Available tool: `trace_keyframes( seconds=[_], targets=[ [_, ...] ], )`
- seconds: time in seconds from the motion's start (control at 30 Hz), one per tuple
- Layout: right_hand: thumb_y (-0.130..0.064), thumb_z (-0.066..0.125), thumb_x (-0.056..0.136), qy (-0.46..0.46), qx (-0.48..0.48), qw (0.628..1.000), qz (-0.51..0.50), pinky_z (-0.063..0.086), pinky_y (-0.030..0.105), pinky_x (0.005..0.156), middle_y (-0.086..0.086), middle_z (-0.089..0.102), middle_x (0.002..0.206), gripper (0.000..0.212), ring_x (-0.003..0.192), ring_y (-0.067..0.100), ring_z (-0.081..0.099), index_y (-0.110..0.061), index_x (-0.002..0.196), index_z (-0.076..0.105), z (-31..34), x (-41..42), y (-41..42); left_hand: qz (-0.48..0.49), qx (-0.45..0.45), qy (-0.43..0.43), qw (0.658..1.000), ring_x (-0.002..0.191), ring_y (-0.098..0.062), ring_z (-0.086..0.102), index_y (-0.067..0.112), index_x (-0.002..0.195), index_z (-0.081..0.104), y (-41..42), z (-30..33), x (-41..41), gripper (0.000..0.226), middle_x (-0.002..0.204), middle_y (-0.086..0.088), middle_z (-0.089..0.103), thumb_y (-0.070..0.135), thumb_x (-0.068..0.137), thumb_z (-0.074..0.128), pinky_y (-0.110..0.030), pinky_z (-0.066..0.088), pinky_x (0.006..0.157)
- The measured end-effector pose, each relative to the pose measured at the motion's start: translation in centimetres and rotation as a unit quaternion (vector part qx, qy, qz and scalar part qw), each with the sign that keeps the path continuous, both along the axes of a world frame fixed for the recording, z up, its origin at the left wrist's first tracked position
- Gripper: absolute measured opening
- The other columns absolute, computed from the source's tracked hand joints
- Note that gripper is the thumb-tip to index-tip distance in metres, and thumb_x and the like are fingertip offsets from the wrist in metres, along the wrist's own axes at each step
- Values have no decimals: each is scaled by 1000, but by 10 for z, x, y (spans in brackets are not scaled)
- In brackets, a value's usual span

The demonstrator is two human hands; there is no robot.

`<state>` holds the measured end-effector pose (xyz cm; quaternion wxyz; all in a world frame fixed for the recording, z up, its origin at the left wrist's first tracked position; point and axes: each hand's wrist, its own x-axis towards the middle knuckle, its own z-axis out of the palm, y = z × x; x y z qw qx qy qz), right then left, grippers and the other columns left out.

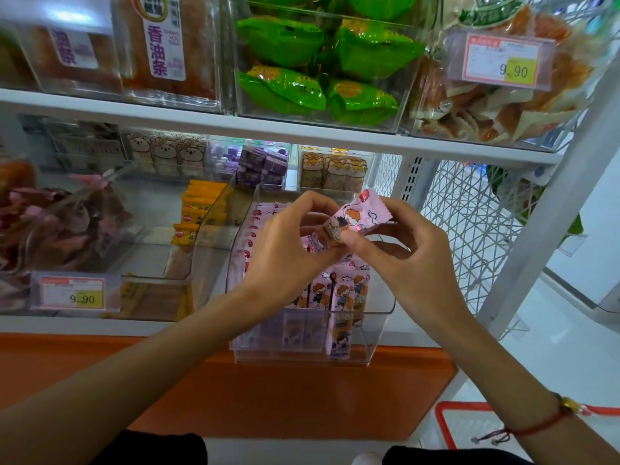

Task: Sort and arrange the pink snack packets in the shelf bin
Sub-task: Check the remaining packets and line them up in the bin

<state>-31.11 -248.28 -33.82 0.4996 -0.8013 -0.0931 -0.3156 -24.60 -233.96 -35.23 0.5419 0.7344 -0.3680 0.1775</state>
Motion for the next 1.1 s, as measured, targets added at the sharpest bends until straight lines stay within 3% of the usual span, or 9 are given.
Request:
trace_keyframes(
  seconds=[0.13,0.23,0.4,0.53,0.67,0.77,0.9,1.03,1.1],
  targets=[
    [-38,58,87,30,10,999,3,52,18,74,-16,67,95,24,90,-1,63,-30,110,60,-2,4,-6,-62,59,107,990,115,1,53,31,127,45,2,4,4,60,127,17,53,42,75,72,-21,47,95],
    [-23,53,94,69,64,995,44,51,14,65,-17,69,80,8,77,-1,65,-27,95,60,-2,7,-12,-138,64,207,966,105,-3,61,31,127,49,4,5,5,49,123,14,59,45,80,58,-24,54,88],
    [-32,68,79,97,62,993,28,57,24,74,-8,70,97,31,89,5,68,-32,107,56,3,4,-29,-129,46,178,975,98,-8,64,21,119,56,-3,1,2,50,114,8,63,41,75,66,-21,56,78],
    [-23,68,81,65,132,989,-6,57,19,68,-1,70,98,24,85,10,70,-26,101,57,17,-2,-55,-76,140,117,980,103,3,55,30,119,53,2,1,13,55,114,20,56,38,70,78,-14,48,83],
    [-21,71,80,118,-27,992,-22,51,13,57,-11,64,99,31,74,3,70,-35,96,48,19,-5,-62,-60,294,39,953,92,6,52,27,120,58,1,-8,18,50,116,15,60,38,75,77,-2,38,73],
    [-29,73,78,145,-208,967,-11,52,17,62,-16,65,97,29,75,-1,67,-36,94,49,22,-3,-53,10,364,-56,930,104,-4,50,28,121,59,-4,-18,19,47,119,11,60,46,79,71,-22,43,87],
    [-42,71,78,107,-501,857,-49,29,14,60,-16,51,94,30,87,3,49,-33,97,50,16,12,-37,43,376,-78,922,105,-11,52,30,107,65,-8,-20,19,27,111,11,60,38,81,70,-35,48,89],
    [-47,67,80,92,-636,761,-94,32,26,79,-6,53,117,41,109,13,39,-24,113,59,7,33,-32,48,368,-77,926,105,-10,52,31,106,65,-6,-21,19,25,110,12,60,34,82,69,-33,48,89],
    [-49,69,78,103,-659,739,-93,32,30,85,-4,50,121,44,112,17,35,-21,111,61,-2,38,-30,47,358,-81,929,105,-9,51,31,108,65,-5,-22,18,26,111,13,60,34,82,69,-31,47,89]
  ],
)
